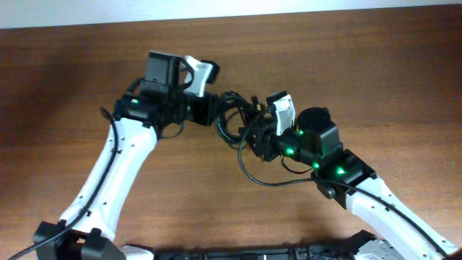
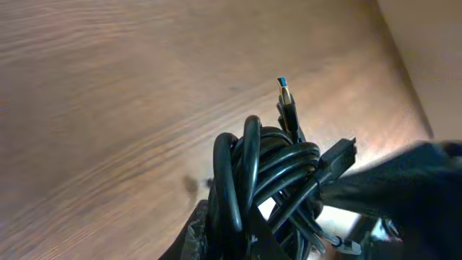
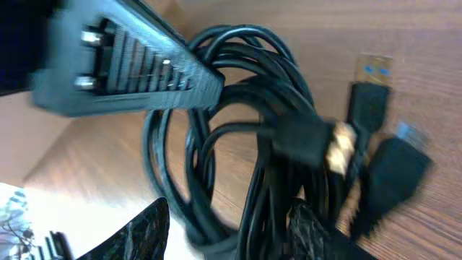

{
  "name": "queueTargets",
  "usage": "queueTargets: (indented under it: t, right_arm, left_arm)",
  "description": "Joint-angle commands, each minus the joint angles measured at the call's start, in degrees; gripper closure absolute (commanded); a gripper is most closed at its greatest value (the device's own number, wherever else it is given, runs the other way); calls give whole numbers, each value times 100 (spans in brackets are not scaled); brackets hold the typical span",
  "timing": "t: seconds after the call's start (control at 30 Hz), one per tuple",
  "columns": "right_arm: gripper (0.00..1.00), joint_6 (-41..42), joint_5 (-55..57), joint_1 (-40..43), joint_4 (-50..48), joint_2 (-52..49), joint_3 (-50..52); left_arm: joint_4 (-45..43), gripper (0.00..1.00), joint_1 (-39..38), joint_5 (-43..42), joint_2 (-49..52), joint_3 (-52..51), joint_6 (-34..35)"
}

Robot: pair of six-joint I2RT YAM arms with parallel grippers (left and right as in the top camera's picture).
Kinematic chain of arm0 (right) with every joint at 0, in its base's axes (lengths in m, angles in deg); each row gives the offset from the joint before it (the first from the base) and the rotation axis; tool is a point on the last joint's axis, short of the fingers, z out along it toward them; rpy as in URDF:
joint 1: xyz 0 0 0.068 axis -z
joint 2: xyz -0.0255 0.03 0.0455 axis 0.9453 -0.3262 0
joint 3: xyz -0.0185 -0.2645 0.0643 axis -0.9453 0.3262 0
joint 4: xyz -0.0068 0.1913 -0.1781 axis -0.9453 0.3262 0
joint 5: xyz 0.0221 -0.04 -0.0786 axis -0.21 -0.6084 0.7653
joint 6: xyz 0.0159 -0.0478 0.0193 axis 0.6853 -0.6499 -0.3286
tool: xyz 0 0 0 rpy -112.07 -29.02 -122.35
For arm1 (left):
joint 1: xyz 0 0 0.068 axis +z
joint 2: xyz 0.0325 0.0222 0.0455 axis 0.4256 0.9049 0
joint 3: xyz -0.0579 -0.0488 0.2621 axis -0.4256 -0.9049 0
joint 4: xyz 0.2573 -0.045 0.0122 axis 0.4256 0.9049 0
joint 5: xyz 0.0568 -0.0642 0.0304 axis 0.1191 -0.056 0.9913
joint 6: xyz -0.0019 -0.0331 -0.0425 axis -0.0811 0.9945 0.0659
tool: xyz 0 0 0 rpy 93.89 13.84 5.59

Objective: Untangle cables

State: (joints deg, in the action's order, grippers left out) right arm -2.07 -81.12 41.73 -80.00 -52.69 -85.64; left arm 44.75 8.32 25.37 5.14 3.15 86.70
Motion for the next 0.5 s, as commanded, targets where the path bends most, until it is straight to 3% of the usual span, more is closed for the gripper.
queueTargets:
  t: [0.0,0.07,0.3,0.37,0.43,0.47]
  right_arm:
    - [55,-136,472,0,15,-149,-55]
    - [65,-120,468,0,48,-149,-55]
    - [70,-118,935,0,122,-378,-55]
    - [96,-118,1158,4,68,-378,-55]
    - [96,-114,1099,4,85,-339,-55]
    - [96,-85,938,4,107,-256,-55]
  left_arm:
    - [-15,100,-229,-280,-210,50,-254]
    - [-26,100,-254,-431,-210,50,-214]
    - [-114,100,-254,-1849,-210,50,-223]
    - [-105,100,-254,-2162,-210,52,-238]
    - [-101,100,-243,-1840,-210,50,-234]
    - [-96,100,-243,-1226,-210,50,-232]
